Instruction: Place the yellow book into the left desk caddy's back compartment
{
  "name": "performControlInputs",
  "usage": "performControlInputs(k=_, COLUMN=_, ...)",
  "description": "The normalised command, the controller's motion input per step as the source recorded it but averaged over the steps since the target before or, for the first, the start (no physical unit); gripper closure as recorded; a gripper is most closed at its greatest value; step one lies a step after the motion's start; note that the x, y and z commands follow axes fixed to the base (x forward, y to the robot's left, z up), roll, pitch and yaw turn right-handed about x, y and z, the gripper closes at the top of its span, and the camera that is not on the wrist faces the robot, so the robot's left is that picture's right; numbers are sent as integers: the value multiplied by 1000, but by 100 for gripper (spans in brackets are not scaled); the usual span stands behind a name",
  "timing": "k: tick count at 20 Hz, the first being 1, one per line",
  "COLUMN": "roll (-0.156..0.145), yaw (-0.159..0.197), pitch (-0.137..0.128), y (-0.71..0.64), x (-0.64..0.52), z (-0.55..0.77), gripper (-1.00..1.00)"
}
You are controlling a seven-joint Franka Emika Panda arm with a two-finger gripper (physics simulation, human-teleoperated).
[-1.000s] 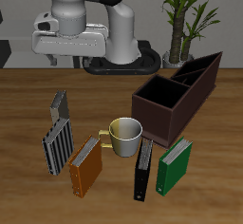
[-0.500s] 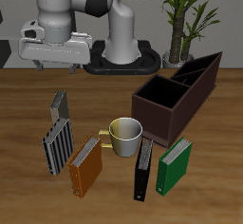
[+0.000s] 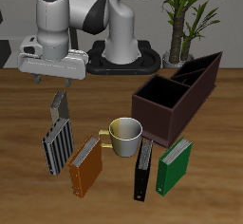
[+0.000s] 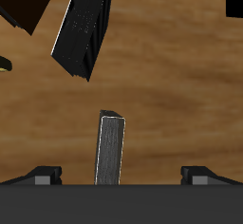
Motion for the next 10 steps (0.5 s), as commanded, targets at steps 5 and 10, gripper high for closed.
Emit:
performControlInputs(k=5, roll=4, yaw=-8, pitch=37, y=37, x=21, z=-404, gripper=-100)
performControlInputs(k=10, roll=9, yaw=-10, pitch=41, y=80, x=22, z=-325, gripper=-100)
